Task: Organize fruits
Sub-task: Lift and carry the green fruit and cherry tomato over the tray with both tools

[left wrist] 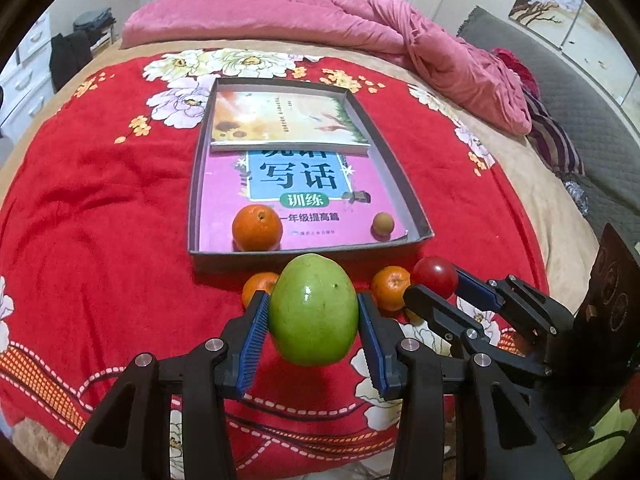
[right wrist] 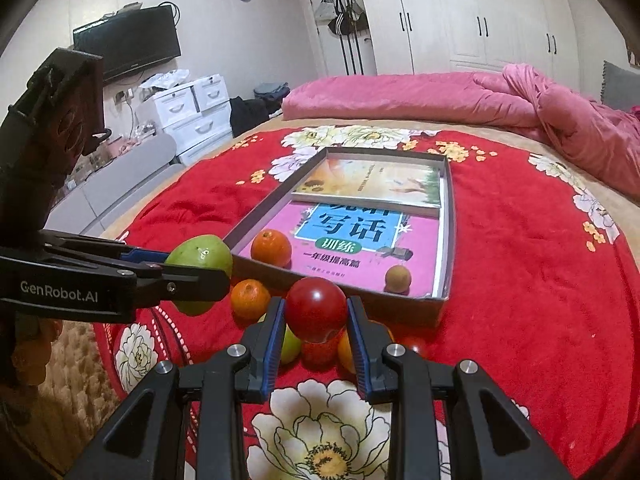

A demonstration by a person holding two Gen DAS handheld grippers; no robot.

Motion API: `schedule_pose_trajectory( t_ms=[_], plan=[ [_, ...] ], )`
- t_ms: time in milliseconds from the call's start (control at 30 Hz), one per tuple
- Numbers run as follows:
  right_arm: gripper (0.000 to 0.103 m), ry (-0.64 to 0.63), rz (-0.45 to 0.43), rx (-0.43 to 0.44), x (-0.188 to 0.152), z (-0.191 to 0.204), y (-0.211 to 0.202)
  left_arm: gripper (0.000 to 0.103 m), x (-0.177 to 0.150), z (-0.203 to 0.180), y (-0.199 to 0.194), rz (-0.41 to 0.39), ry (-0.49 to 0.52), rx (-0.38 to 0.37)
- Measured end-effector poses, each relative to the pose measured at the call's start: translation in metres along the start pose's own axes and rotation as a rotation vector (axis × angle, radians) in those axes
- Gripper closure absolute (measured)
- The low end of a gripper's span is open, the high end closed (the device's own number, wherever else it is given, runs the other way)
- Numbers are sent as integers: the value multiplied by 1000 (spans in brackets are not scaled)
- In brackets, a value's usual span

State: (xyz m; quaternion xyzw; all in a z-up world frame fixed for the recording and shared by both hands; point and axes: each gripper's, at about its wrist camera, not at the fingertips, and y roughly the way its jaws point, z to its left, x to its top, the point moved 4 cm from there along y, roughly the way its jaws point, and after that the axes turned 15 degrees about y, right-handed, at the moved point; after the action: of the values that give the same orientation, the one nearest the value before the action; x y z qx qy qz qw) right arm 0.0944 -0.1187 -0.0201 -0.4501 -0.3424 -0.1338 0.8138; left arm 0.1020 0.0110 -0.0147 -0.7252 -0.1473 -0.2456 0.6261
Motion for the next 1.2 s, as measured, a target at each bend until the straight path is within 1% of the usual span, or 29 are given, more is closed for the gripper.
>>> schedule_pose_trajectory(
  t_ms=[467,767,1200],
  plan=[
    [72,36,-43,-35,16,-18,-4,58,19,-5,4,-29,2,-8],
    [72,53,-83,-78,29,-32,-7,58,31,-6,11,-43,9,-5],
    [72,75,-93,-119,41,-49,0,58,45,-4,31,-48,13,-7]
  ],
)
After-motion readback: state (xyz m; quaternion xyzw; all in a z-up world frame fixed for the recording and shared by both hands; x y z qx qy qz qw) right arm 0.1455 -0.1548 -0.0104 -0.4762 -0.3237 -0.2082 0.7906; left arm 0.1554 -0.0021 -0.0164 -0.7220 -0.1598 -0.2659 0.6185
